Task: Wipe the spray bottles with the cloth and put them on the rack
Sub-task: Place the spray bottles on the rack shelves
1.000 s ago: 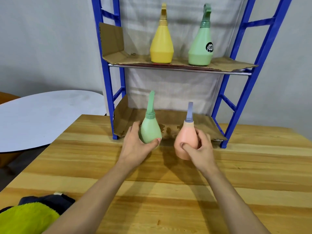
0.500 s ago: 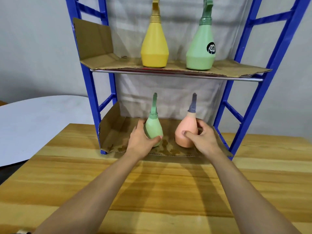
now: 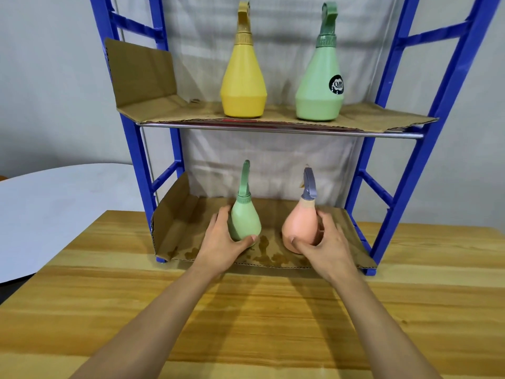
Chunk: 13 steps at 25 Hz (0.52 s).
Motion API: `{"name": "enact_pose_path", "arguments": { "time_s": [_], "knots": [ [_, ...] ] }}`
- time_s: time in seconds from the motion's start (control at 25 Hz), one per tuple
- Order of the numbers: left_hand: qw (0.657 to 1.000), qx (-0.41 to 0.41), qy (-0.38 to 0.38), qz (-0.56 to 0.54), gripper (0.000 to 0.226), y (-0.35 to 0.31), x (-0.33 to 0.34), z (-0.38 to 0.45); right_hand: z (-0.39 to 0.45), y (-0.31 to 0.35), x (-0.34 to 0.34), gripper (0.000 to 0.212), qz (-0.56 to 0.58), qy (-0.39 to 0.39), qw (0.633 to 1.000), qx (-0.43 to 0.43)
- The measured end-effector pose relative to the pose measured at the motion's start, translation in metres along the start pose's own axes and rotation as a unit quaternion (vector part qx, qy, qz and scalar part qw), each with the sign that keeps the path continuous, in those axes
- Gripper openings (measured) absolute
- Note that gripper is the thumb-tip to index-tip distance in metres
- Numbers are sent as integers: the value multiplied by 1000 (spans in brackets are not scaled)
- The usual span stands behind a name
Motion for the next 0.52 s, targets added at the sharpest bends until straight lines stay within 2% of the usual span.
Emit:
{"name": "enact_pose_path", "arguments": {
  "time_s": [0.28, 0.52],
  "knots": [
    [1000, 1, -7, 0, 91, -1, 2, -3, -3, 16, 15, 80, 16, -36, 999, -5],
    [1000, -9, -11, -28, 89, 0, 5, -4, -10, 16, 20, 86, 25, -34, 999, -17]
  ]
}}
Point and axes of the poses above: each hand's wrist, its own z-axis towards the middle knuckle, its own x-axis out of the palm, y = z × x, the point moved 2 cm from there along z, towards the middle knuckle, and after that the axes turned 2 degrees about x, right-handed, at the moved point
